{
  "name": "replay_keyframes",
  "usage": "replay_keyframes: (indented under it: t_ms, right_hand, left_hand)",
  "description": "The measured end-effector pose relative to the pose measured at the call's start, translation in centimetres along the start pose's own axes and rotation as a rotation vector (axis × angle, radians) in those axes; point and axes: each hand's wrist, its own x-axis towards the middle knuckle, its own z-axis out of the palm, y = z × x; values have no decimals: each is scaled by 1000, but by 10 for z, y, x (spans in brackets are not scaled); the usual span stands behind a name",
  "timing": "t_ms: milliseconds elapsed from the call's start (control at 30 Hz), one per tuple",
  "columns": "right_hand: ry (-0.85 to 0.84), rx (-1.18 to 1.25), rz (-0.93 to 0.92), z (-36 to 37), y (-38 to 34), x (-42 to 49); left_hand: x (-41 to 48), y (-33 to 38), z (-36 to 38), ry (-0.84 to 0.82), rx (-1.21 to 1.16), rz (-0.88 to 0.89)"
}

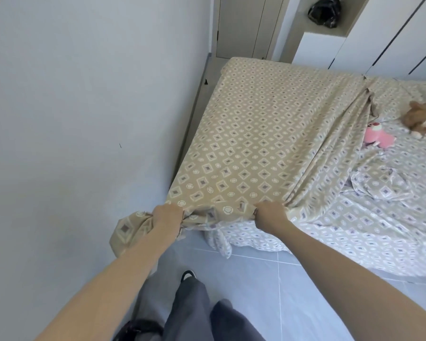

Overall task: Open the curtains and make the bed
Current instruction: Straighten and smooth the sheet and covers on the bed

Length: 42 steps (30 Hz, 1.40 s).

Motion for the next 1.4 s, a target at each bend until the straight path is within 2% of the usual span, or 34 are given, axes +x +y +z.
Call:
replay_keyframes:
  t_ms: [300, 567, 833, 967, 1100, 1400]
  right_hand:
    - [-174, 42, -25, 67, -30, 45]
    - [-372, -6, -5, 152, -34, 77]
    - [-470, -48, 4, 215, -40, 98]
    - [-417, -59, 65, 224, -40, 105]
    - [-308, -69, 51, 214, -38, 105]
    - [-361, 114, 143, 163, -13, 90]
  left_hand:
    - [43, 1, 79, -164, -18, 49]
    - [91, 43, 177, -353, -52, 83]
    - [103, 68, 239, -350, -223, 31]
    - [113, 75, 241, -362, -252, 72]
    - [121, 75, 229, -334, -306, 153]
    - [123, 65, 143, -339, -599, 66]
